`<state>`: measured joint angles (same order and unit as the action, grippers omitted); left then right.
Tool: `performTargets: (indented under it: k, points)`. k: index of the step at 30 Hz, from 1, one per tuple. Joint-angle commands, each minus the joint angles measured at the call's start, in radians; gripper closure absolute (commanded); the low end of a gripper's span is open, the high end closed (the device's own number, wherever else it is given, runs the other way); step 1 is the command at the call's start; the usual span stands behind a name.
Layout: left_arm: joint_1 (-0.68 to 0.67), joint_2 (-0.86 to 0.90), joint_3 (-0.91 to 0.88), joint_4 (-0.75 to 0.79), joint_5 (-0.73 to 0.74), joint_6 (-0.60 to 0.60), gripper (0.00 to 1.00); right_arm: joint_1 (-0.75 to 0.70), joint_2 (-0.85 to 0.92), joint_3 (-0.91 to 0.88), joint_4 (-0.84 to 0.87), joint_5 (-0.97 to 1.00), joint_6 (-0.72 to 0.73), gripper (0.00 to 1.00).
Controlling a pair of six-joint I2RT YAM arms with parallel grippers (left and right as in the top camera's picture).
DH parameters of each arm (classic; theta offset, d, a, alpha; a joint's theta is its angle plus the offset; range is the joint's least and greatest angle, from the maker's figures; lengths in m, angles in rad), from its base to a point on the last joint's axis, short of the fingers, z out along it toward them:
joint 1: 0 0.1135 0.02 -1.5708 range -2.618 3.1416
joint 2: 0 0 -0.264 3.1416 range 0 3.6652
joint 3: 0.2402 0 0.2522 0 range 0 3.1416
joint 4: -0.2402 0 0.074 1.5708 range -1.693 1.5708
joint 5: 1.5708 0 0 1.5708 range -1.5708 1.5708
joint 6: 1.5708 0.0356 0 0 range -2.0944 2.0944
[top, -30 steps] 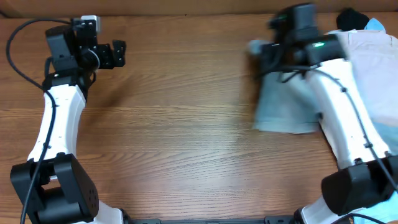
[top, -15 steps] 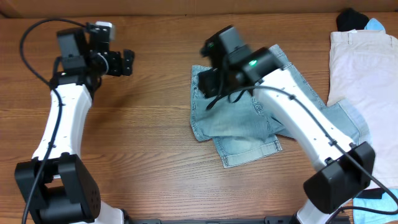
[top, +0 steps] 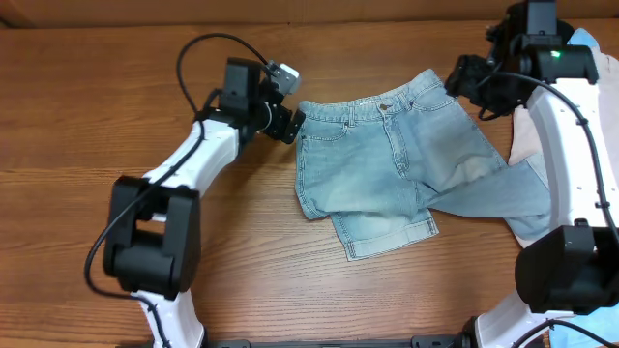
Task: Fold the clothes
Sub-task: 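Pull the denim shorts left onto the table center with the right gripper, then grasp the shorts waistband with the left gripper and drag it left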
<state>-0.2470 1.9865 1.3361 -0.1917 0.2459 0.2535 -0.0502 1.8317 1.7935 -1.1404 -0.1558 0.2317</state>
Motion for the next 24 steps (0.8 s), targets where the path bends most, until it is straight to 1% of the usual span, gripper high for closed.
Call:
performTargets:
  k: [1,4,6,7,11,12,14,15,16,17,18,19,20,24]
  points:
    - [-0.011,0.074,0.016,0.043,-0.043,-0.074,0.04,-0.011,-0.048,0.026,-0.002,-0.003,0.004,0.31]
    - [-0.029,0.119,0.016,0.082,-0.043,-0.102,0.04,-0.011,-0.048,0.026,0.002,-0.003,0.004,0.31]
    - [-0.046,0.145,0.016,0.106,-0.034,-0.101,0.02,-0.011,-0.048,0.026,0.002,-0.003,0.005,0.32]
    - [-0.056,0.152,0.016,0.115,-0.007,-0.1,0.0,-0.011,-0.048,0.026,0.002,-0.003,0.005,0.31]
    - [-0.07,0.159,0.016,0.135,0.078,-0.097,0.0,-0.011,-0.048,0.026,0.002,-0.003,0.005,0.32]
    - [-0.072,0.163,0.016,0.142,0.105,-0.097,0.06,-0.011,-0.048,0.026,0.002,-0.003,0.005,0.33]
    - [-0.074,0.169,0.016,0.137,0.111,-0.096,0.14,-0.011,-0.048,0.026,0.003,-0.004,0.01,0.36]
    - [-0.073,0.175,0.016,0.129,0.11,-0.093,0.23,-0.011,-0.048,0.026,0.003,-0.01,0.01,0.39]
    - [-0.073,0.18,0.016,0.125,0.109,-0.092,0.33,-0.01,-0.048,0.026,0.003,-0.015,0.009,0.41]
    - [-0.073,0.185,0.016,0.124,0.105,-0.092,0.51,-0.01,-0.048,0.026,0.003,-0.018,0.009,0.43]
    - [-0.071,0.186,0.016,0.122,0.095,-0.093,0.64,-0.01,-0.048,0.026,0.003,-0.019,0.009,0.44]
    - [-0.065,0.187,0.016,0.123,0.047,-0.094,0.82,-0.01,-0.048,0.026,0.003,-0.022,0.009,0.46]
    - [-0.063,0.187,0.018,0.123,0.015,-0.099,0.86,-0.01,-0.048,0.026,0.003,-0.023,0.009,0.46]
    - [-0.04,0.187,0.049,0.116,-0.145,-0.151,0.92,-0.009,-0.048,0.026,-0.006,-0.023,0.008,0.46]
